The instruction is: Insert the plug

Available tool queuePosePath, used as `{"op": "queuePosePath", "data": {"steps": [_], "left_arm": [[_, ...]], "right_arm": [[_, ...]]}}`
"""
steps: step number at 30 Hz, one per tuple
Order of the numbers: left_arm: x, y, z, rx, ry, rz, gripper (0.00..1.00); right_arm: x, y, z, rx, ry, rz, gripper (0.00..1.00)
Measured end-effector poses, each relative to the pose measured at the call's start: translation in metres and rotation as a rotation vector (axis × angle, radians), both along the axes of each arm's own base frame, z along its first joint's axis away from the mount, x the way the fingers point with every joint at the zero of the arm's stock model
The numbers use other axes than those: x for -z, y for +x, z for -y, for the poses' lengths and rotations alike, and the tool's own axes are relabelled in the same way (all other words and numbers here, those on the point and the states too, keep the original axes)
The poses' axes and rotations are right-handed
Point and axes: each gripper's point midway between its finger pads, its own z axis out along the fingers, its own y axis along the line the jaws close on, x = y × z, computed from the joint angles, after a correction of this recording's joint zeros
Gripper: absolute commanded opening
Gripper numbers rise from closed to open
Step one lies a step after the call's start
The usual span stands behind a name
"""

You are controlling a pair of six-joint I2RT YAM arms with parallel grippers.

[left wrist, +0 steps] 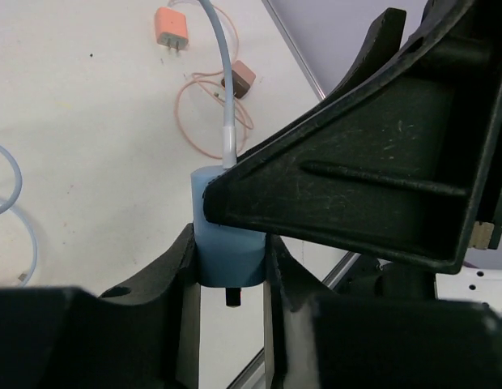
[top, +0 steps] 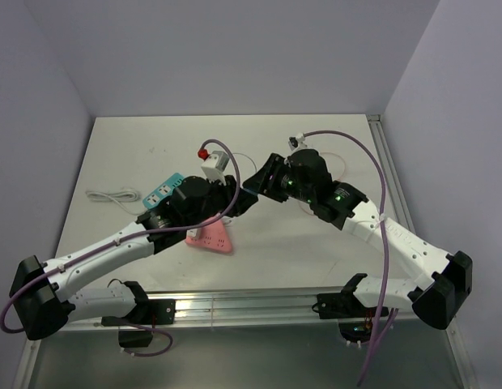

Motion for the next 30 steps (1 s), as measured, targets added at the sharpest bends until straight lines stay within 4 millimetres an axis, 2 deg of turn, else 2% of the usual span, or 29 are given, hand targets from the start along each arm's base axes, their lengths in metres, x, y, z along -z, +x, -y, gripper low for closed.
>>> {"op": "queuePosePath", "data": {"steps": [1, 2, 3, 5, 6, 9, 14, 19, 22, 26, 30], "left_arm": [[0.0, 0.0, 0.0, 0.002, -0.001, -0.003, 0.0], [-0.001, 0.0, 0.0, 0.003, -0.003, -0.002, 0.0], [-0.001, -0.001, -0.001, 0.004, -0.005, -0.003, 0.0], [-0.002, -0.001, -0.001, 0.008, -0.009, -0.004, 0.0], [-0.002, -0.003, -0.001, 0.013, -0.013, -0.002, 0.0], [-0.001, -0.006, -0.01, 0.01, -0.025, 0.004, 0.0], [-0.002, -0.014, -0.035, 0.002, -0.058, 0.023, 0.0], [-0.023, -0.038, -0.049, 0.075, -0.142, 0.085, 0.0], [-0.045, -0.052, -0.053, 0.137, -0.21, 0.143, 0.0], [-0.067, -0.07, -0.05, 0.232, -0.288, 0.203, 0.0], [-0.077, -0.081, -0.045, 0.301, -0.336, 0.211, 0.0]], "right_arm": [[0.0, 0.0, 0.0, -0.002, -0.002, 0.005, 0.04], [-0.001, 0.0, 0.001, -0.003, -0.004, 0.011, 0.11], [-0.002, 0.0, 0.0, -0.008, -0.005, 0.014, 0.29], [-0.003, -0.001, 0.001, -0.016, -0.011, 0.023, 0.44], [-0.003, -0.002, 0.0, -0.023, -0.016, 0.028, 0.59], [-0.004, -0.007, 0.001, -0.058, -0.049, 0.045, 0.75], [-0.009, -0.014, 0.011, -0.117, -0.068, 0.081, 0.76], [-0.033, -0.025, 0.024, -0.206, -0.012, 0.197, 0.71], [-0.049, -0.044, 0.014, -0.342, 0.065, 0.297, 0.67], [-0.055, -0.066, -0.002, -0.503, 0.164, 0.372, 0.65], [-0.066, -0.076, -0.013, -0.594, 0.22, 0.432, 0.61]]}}
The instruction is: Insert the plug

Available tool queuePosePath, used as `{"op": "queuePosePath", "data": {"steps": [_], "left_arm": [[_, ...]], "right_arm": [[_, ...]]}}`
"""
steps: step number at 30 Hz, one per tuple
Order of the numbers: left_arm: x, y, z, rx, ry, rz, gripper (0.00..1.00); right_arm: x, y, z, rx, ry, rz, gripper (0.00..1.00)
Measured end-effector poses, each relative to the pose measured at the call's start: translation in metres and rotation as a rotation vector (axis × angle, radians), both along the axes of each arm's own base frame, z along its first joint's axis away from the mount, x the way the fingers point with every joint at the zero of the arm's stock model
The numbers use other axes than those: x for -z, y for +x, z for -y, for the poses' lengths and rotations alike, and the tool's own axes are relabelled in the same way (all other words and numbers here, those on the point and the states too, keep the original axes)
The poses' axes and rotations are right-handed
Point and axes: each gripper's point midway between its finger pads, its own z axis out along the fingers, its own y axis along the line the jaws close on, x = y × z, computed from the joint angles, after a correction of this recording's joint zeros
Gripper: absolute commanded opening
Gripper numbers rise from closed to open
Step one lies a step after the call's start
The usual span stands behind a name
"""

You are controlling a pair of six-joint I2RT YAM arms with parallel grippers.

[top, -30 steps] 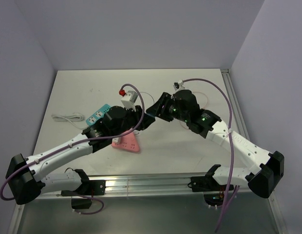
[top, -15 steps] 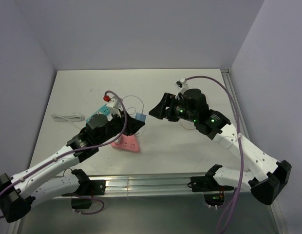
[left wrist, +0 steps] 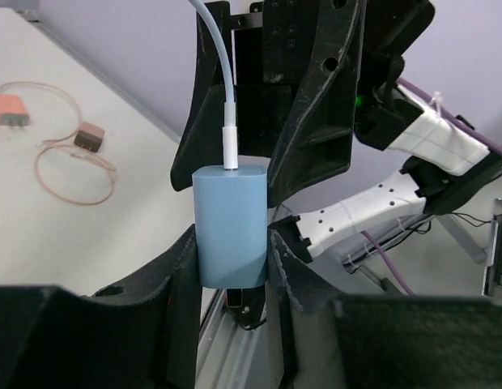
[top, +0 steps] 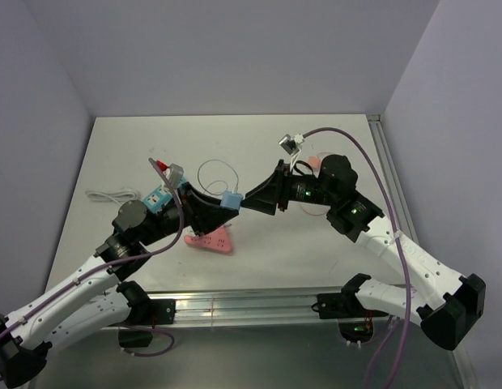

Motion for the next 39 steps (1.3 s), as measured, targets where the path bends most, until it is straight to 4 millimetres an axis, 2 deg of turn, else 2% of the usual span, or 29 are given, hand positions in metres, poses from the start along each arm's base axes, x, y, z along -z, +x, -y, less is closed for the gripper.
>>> {"op": "queuePosePath", "data": {"steps": [7, 8, 11, 19, 24, 27, 30, 31, 32, 35, 39], "left_arm": [[-0.009, -0.011, 0.006, 0.079, -0.044, 0.001, 0.0], [-0.01, -0.012, 0.006, 0.083, -0.046, -0.002, 0.0], [-0.013, -0.014, 0.007, 0.102, -0.059, 0.0, 0.0], [-0.019, -0.016, 0.007, 0.113, -0.084, -0.002, 0.0], [-0.02, -0.017, 0.006, 0.108, -0.089, 0.002, 0.0], [-0.022, -0.017, 0.004, 0.105, -0.095, 0.006, 0.0], [-0.021, -0.018, 0.003, 0.104, -0.093, 0.004, 0.0], [-0.022, -0.019, 0.003, 0.105, -0.094, 0.005, 0.0], [-0.022, -0.019, 0.003, 0.107, -0.096, 0.008, 0.0], [-0.025, -0.021, 0.003, 0.112, -0.103, 0.017, 0.0], [-0.026, -0.021, 0.003, 0.112, -0.105, 0.019, 0.0]], "right_arm": [[-0.031, -0.016, -0.008, -0.098, 0.109, 0.119, 0.54], [-0.033, -0.018, -0.008, -0.108, 0.117, 0.128, 0.48], [-0.035, -0.02, -0.01, -0.123, 0.129, 0.141, 0.42], [-0.04, -0.02, -0.013, -0.133, 0.154, 0.166, 0.41], [-0.039, -0.023, -0.014, -0.145, 0.162, 0.172, 0.48], [-0.031, -0.031, -0.017, -0.179, 0.156, 0.154, 0.48], [-0.03, -0.033, -0.017, -0.189, 0.161, 0.151, 0.39], [-0.031, -0.033, -0.017, -0.19, 0.163, 0.151, 0.33], [-0.032, -0.034, -0.017, -0.193, 0.167, 0.147, 0.18], [-0.034, -0.035, -0.018, -0.2, 0.178, 0.151, 0.0], [-0.036, -0.036, -0.018, -0.203, 0.184, 0.152, 0.0]]}}
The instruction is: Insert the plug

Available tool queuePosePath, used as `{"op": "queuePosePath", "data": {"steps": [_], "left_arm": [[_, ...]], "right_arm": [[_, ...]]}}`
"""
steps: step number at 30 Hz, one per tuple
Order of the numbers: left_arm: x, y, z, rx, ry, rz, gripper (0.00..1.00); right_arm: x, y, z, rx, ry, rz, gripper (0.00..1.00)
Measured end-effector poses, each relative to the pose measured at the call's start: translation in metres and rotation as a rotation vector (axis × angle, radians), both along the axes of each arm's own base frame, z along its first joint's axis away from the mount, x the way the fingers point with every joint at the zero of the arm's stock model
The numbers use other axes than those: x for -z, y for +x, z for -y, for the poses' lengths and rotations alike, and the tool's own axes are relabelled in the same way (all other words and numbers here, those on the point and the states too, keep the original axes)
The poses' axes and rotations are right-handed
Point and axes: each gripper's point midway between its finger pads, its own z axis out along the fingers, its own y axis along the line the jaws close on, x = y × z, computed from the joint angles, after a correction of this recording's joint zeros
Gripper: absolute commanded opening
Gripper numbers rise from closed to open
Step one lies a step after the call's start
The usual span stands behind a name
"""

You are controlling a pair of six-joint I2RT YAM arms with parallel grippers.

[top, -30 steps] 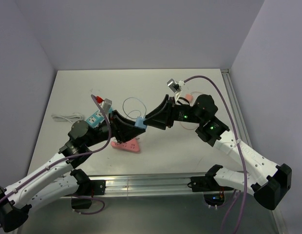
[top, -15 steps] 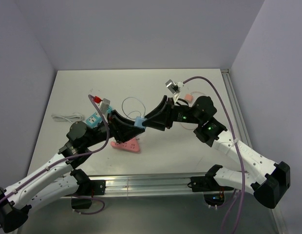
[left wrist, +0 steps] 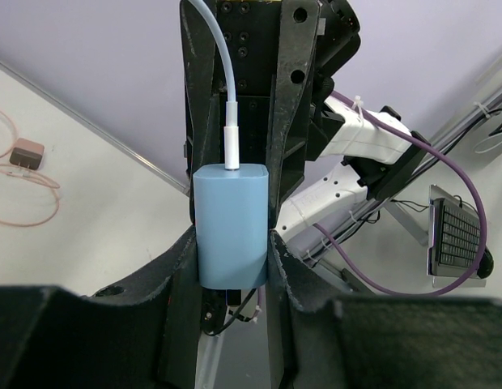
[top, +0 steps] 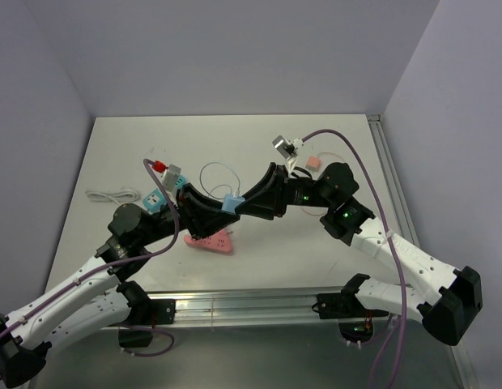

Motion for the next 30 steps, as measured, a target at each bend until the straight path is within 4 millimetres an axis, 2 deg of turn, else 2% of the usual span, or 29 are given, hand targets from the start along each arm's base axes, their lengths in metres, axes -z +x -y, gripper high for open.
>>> {"op": "queuePosePath", "data": {"steps": [1, 2, 5, 6, 10, 15, 21, 26, 30], "left_arm": [[0.0, 0.0, 0.0, 0.001, 0.001, 0.0, 0.0], [0.001, 0.0, 0.0, 0.002, 0.002, -0.001, 0.09], [0.005, 0.0, 0.001, 0.002, 0.022, -0.01, 0.4], [0.007, 0.001, 0.001, 0.0, 0.032, -0.011, 0.56], [0.02, 0.005, 0.001, -0.02, 0.096, -0.036, 0.77], [0.025, 0.006, -0.008, -0.064, 0.183, -0.04, 0.84], [0.007, 0.003, -0.026, -0.127, 0.248, 0.013, 0.88], [-0.003, 0.002, -0.034, -0.144, 0.29, 0.051, 0.81], [0.009, -0.005, -0.022, -0.048, 0.348, 0.046, 0.73]], "right_arm": [[0.0, 0.0, 0.0, -0.001, 0.0, -0.001, 0.0], [0.0, -0.001, 0.0, -0.001, -0.001, 0.0, 0.0], [0.005, 0.0, 0.0, 0.001, -0.019, -0.001, 0.0], [0.006, 0.0, 0.0, 0.001, -0.028, -0.003, 0.0], [0.015, -0.001, -0.003, -0.011, -0.089, -0.005, 0.0], [0.033, 0.005, -0.008, -0.016, -0.183, -0.036, 0.0], [0.054, 0.007, -0.006, -0.026, -0.29, -0.053, 0.0], [0.057, -0.001, -0.002, -0.067, -0.324, -0.025, 0.0], [0.055, -0.01, 0.003, -0.119, -0.34, 0.005, 0.0]]}}
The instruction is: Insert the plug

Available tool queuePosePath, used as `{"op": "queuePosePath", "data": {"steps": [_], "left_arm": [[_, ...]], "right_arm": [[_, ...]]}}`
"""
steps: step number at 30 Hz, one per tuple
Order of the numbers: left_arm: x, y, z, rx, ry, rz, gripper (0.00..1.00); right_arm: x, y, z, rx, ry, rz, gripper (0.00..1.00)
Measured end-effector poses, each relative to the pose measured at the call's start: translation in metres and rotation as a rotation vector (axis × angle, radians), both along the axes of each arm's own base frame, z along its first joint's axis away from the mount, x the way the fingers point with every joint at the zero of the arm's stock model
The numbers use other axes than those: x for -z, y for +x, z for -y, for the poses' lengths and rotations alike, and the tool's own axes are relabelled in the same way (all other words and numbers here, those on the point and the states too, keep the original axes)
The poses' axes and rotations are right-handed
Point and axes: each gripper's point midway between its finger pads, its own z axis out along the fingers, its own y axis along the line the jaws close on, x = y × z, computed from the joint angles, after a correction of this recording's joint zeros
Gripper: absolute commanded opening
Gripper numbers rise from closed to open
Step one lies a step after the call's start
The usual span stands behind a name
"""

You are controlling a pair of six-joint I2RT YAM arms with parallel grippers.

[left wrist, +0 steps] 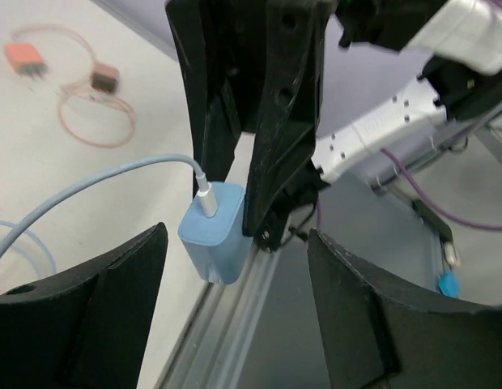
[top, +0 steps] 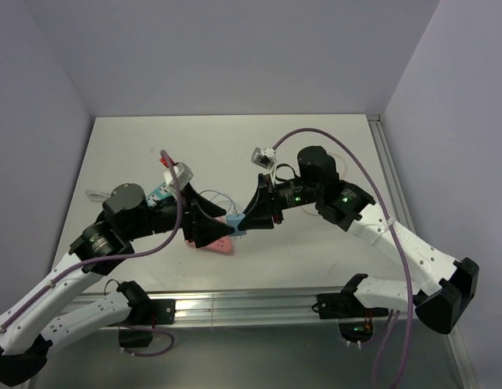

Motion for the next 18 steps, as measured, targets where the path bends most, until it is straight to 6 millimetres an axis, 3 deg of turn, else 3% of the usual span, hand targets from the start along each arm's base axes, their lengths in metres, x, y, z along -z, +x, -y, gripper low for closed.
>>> {"op": "queuePosePath", "data": {"steps": [7, 9, 10, 13, 14, 16, 17, 18], "left_arm": [[0.035, -0.01, 0.019, 0.143, 0.097, -0.113, 0.72], [0.036, -0.013, 0.019, 0.16, 0.098, -0.119, 0.64], [0.035, -0.014, 0.019, 0.168, 0.097, -0.116, 0.6], [0.036, -0.017, 0.019, 0.183, 0.1, -0.113, 0.25], [0.038, -0.017, 0.018, 0.182, 0.107, -0.12, 0.01], [0.038, -0.018, 0.018, 0.186, 0.106, -0.127, 0.0], [0.037, -0.018, 0.018, 0.184, 0.104, -0.126, 0.0], [0.037, -0.018, 0.017, 0.184, 0.104, -0.125, 0.0]], "right_arm": [[-0.001, -0.012, 0.004, -0.072, -0.01, 0.03, 0.0], [0.001, -0.013, 0.003, -0.087, -0.018, 0.026, 0.0], [0.002, -0.013, 0.003, -0.093, -0.021, 0.022, 0.0], [0.005, -0.016, 0.001, -0.117, -0.03, 0.009, 0.0], [0.005, -0.018, 0.001, -0.13, -0.029, 0.01, 0.0], [0.006, -0.019, 0.001, -0.136, -0.032, 0.026, 0.0], [0.005, -0.019, 0.001, -0.141, -0.03, 0.033, 0.06], [0.005, -0.019, 0.001, -0.142, -0.028, 0.037, 0.29]]}}
